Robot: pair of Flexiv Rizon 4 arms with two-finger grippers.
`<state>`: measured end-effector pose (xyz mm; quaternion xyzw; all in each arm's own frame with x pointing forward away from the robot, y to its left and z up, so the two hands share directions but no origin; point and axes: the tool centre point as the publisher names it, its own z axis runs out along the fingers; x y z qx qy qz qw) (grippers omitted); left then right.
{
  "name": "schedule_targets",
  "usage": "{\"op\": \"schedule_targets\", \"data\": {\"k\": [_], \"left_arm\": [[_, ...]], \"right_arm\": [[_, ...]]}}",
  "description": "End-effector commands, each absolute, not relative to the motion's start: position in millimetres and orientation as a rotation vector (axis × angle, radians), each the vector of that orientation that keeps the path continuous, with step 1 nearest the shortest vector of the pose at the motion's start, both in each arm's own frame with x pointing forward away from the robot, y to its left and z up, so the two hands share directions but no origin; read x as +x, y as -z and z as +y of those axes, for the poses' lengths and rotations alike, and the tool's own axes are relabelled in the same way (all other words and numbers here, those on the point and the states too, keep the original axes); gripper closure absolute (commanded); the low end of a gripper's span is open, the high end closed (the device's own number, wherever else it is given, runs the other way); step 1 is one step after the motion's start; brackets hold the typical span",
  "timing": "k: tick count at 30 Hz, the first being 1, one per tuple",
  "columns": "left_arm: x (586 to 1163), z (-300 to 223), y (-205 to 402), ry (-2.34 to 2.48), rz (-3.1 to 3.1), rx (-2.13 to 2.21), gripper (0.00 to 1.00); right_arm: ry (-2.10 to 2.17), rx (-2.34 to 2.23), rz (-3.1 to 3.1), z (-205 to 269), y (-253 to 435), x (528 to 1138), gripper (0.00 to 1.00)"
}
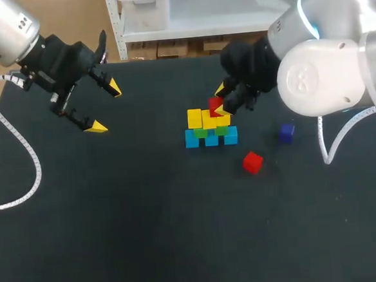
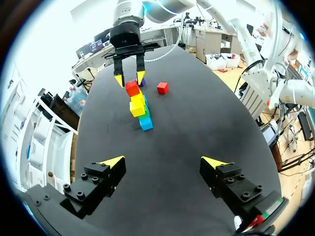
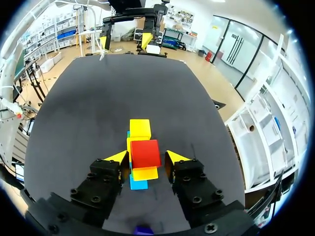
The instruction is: Place the blue cubes, place green cubes on the blue cubes, place the yellow cubes on the green cubes, then place the red cubes on the yellow cubes, and place purple cube on the red cubes.
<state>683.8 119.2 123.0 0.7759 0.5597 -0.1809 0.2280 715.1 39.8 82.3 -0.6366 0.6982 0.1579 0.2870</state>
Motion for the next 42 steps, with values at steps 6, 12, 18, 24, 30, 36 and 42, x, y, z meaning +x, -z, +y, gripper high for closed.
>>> {"op": "schedule_targets", "data": {"k": [6, 12, 18, 24, 30, 36, 42], "left_arm": [[686, 119, -123, 0.5, 1.539, 2.14, 0.0], [686, 119, -123, 0.5, 1.539, 2.14, 0.0], [686, 119, -123, 0.5, 1.539, 2.14, 0.0], [686, 119, -123, 0.5, 1.539, 2.14, 0.0], [686, 119, -123, 0.5, 1.539, 2.14, 0.0], [686, 119, -123, 0.5, 1.539, 2.14, 0.0], [686, 119, -123, 0.5, 1.539, 2.14, 0.0]], "right_arm": [[-0.437, -1.708, 1.859, 36, -87, 716, 0.0], [-0.484, -1.677, 1.825, 12, -105, 711, 0.0], [-0.573, -1.666, 1.777, -32, -123, 696, 0.0], [-0.603, -1.614, 1.776, -85, -125, 682, 0.0], [-0.626, -1.569, 1.793, -130, -112, 672, 0.0], [-0.654, -1.522, 1.795, -161, -103, 671, 0.0], [-0.689, -1.553, 1.775, -180, -96, 674, 0.0]]}}
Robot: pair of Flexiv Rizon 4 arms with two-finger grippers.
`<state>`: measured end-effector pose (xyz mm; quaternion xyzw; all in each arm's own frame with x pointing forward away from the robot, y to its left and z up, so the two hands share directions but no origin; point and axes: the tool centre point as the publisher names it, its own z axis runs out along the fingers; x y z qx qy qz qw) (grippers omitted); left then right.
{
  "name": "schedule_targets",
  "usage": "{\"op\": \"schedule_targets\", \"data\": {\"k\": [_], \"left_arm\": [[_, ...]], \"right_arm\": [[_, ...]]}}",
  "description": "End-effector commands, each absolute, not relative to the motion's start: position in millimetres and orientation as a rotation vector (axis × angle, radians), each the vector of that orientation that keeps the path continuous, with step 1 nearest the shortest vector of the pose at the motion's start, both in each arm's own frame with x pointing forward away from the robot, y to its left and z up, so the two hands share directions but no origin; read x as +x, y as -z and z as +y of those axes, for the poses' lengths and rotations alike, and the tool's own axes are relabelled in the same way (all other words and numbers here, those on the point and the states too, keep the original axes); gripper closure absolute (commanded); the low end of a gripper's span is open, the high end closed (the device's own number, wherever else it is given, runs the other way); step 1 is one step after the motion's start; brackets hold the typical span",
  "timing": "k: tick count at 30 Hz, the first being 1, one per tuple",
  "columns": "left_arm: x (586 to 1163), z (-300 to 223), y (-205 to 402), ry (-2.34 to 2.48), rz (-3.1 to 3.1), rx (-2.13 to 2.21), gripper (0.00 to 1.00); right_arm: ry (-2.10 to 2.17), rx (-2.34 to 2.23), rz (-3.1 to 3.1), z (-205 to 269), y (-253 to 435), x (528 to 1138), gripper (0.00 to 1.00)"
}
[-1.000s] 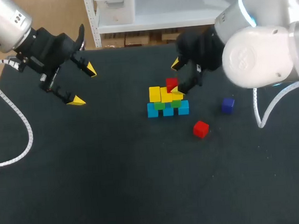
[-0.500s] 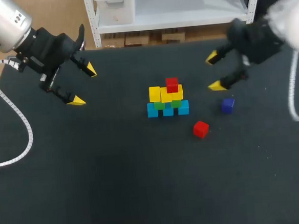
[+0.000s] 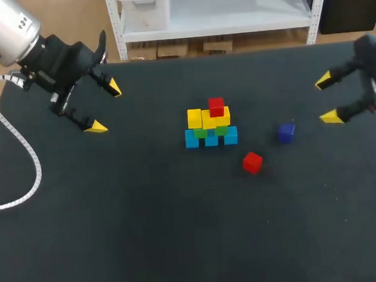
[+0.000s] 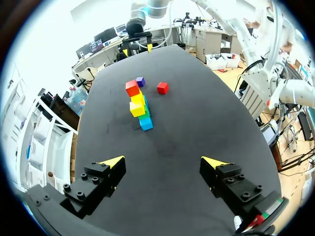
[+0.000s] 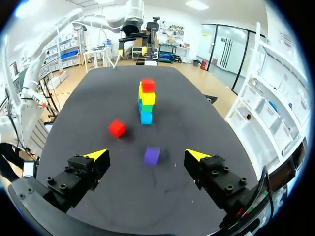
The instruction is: Place the blue cubes, place green cubes on the blue cubes, place the yellow cubes on the green cubes, then place the red cubes on the yellow cubes, and place purple cube on the red cubes.
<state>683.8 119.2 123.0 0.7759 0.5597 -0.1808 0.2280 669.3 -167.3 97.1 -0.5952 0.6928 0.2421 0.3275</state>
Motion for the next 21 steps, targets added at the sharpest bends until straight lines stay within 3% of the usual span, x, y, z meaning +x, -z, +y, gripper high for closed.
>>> {"op": "schedule_targets", "data": {"k": [1, 14, 21], "left_arm": [[686, 119, -123, 0.5, 1.539, 2.14, 0.0], [686, 119, -123, 0.5, 1.539, 2.14, 0.0], [669, 81, -127, 0.426, 1.459, 2.245, 0.0]], "right_arm": [[-0.697, -1.558, 1.773, -183, -95, 675, 0.0], [-0.747, -1.621, 1.759, -197, -87, 679, 0.0], [-0.747, -1.621, 1.759, -197, -87, 679, 0.0]]}}
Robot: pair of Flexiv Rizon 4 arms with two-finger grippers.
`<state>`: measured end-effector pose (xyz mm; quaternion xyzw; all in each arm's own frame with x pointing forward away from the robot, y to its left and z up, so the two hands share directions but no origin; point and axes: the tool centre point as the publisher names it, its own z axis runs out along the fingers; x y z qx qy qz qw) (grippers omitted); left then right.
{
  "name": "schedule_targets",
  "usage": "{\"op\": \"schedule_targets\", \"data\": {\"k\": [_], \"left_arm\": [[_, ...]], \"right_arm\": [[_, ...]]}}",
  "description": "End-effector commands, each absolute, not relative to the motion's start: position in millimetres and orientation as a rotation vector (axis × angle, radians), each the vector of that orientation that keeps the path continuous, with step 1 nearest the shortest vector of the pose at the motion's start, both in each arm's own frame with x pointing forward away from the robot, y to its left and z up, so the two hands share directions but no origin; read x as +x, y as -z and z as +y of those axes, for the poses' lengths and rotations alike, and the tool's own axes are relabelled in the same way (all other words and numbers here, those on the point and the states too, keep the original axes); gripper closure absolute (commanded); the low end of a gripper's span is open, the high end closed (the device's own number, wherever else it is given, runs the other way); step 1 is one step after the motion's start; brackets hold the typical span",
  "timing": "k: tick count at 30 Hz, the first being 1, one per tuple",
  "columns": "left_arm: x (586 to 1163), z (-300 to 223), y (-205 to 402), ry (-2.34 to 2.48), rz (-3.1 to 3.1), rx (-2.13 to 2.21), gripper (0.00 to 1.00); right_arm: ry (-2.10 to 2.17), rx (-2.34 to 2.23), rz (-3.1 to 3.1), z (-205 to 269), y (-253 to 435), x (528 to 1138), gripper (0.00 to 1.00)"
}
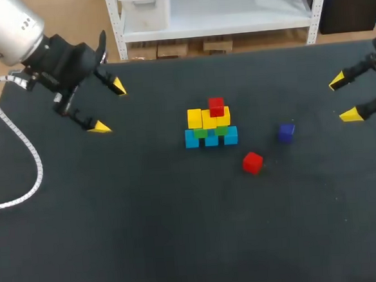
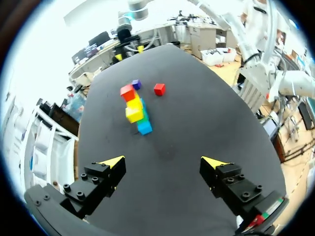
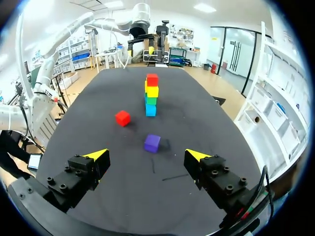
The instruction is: Place the blue cubes, place green cubes on the blue cubes, place the yellow cubes on the green cubes, then place the red cubes on the yellow cubes, and place purple cube on the red cubes.
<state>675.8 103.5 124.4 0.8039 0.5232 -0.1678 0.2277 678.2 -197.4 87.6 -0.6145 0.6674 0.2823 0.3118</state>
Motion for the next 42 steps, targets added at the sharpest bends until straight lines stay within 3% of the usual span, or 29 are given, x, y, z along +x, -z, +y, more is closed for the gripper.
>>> {"op": "schedule_targets", "data": {"k": [1, 19, 42], "left_arm": [[666, 74, -128, 0.425, 1.456, 2.246, 0.0], [601, -9, -113, 0.507, 1.758, 1.991, 0.0], [606, 59, -113, 0.459, 1.751, 1.993, 0.0]], "right_arm": [[-0.747, -1.621, 1.759, -197, -87, 679, 0.0], [-0.747, -1.621, 1.759, -197, -87, 679, 0.0], [-0.747, -1.621, 1.759, -197, -87, 679, 0.0]]}}
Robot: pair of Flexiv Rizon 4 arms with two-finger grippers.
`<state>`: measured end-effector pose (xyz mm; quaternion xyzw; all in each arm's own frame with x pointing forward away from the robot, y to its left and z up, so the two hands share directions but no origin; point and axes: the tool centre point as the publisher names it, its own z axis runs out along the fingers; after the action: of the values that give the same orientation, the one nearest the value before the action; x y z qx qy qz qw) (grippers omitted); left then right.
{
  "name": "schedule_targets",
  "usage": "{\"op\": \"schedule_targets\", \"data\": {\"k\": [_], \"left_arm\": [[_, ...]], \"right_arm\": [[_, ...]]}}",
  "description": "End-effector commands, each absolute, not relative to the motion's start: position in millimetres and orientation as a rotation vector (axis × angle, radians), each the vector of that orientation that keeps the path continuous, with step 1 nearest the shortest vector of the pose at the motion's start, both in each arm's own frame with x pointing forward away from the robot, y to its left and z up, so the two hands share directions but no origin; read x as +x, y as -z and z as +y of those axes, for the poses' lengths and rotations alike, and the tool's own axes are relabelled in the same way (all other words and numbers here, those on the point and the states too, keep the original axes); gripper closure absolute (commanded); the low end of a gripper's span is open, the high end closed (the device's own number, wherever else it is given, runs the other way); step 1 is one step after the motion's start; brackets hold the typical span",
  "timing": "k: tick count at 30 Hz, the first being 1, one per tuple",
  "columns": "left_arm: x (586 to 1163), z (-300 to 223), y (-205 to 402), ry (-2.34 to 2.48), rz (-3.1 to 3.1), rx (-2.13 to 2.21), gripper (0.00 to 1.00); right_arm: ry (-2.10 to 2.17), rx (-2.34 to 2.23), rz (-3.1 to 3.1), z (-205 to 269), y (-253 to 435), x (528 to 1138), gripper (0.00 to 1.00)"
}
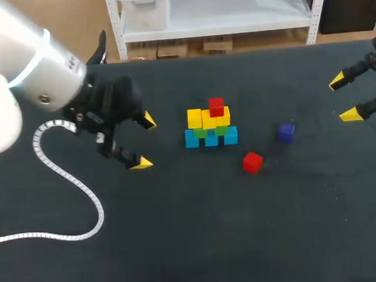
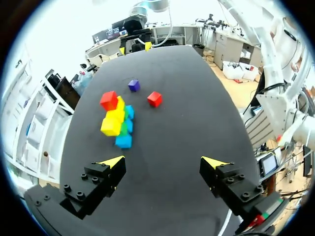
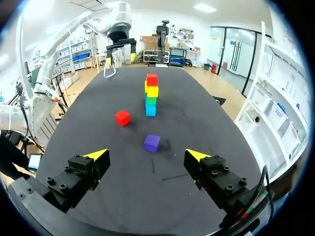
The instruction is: Place the blue cubes, place green cubes on the blue cubes, place the yellow cubes on the green cubes, then place the red cubes on the yellow cubes, and place purple cube on the red cubes.
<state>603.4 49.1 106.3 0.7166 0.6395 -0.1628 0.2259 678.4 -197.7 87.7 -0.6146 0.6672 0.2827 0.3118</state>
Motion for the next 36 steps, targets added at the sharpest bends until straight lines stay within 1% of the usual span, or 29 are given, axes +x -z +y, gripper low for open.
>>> {"op": "schedule_targets", "data": {"k": [1, 5, 12, 18, 30, 36], "left_arm": [[607, 60, -113, 0.461, 1.748, 1.995, 0.0], [608, 61, -113, 0.473, 1.71, 2.007, 0.0], [608, 61, -113, 0.473, 1.71, 2.007, 0.0], [608, 61, -113, 0.473, 1.71, 2.007, 0.0], [608, 61, -113, 0.473, 1.71, 2.007, 0.0], [608, 61, -113, 0.473, 1.71, 2.007, 0.0]], "right_arm": [[-0.747, -1.621, 1.759, -197, -87, 679, 0.0], [-0.748, -1.681, 1.697, -196, -89, 674, 0.0], [-0.732, -2.087, 1.324, -172, -90, 636, 0.0], [-0.696, -2.32, 1.059, -150, -76, 623, 0.0], [-0.639, -2.54, 0.728, -87, -51, 616, 0.0], [-0.628, -2.625, 0.6, -67, -41, 616, 0.0]]}}
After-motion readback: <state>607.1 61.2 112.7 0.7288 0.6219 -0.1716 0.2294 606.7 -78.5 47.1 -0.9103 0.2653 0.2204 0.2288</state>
